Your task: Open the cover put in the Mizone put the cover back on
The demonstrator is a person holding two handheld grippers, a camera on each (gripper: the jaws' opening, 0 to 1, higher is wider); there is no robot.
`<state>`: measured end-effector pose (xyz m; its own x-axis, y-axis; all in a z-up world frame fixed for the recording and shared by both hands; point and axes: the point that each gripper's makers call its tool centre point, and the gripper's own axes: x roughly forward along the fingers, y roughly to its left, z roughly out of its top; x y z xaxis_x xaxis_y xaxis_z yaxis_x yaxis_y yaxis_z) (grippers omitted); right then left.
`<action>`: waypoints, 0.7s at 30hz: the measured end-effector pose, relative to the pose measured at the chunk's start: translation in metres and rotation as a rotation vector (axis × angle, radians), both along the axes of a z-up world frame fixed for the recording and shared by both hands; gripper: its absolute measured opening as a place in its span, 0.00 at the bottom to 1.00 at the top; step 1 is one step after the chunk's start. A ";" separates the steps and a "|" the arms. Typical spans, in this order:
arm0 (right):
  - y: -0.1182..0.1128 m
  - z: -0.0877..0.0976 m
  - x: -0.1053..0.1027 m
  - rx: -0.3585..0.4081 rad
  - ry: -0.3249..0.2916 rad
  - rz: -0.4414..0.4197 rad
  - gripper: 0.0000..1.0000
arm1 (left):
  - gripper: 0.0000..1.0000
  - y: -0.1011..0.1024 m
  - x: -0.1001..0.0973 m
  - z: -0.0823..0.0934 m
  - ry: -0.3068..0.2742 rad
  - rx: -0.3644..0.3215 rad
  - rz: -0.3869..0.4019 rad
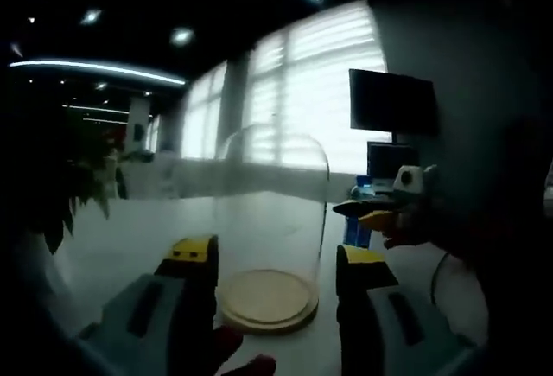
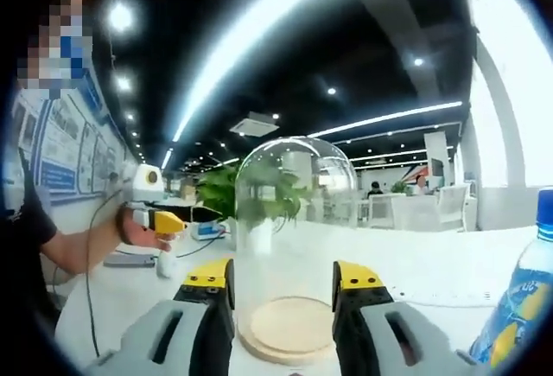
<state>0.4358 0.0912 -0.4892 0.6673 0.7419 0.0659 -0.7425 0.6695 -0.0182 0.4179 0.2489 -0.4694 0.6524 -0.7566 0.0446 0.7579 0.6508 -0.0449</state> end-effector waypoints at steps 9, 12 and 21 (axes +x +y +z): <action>0.002 -0.005 0.017 -0.026 0.038 0.029 0.47 | 0.46 -0.009 0.024 -0.010 0.040 0.047 -0.055; 0.005 -0.003 0.020 -0.027 0.041 0.044 0.49 | 0.48 -0.014 0.030 -0.014 0.044 0.059 -0.069; 0.021 0.006 0.031 -0.018 0.047 0.097 0.58 | 0.55 -0.026 0.038 -0.014 0.044 0.062 -0.138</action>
<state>0.4673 0.1120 -0.4834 0.5942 0.8040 0.0224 -0.8043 0.5942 0.0070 0.4554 0.2233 -0.4838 0.5425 -0.8395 -0.0310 0.8384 0.5434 -0.0430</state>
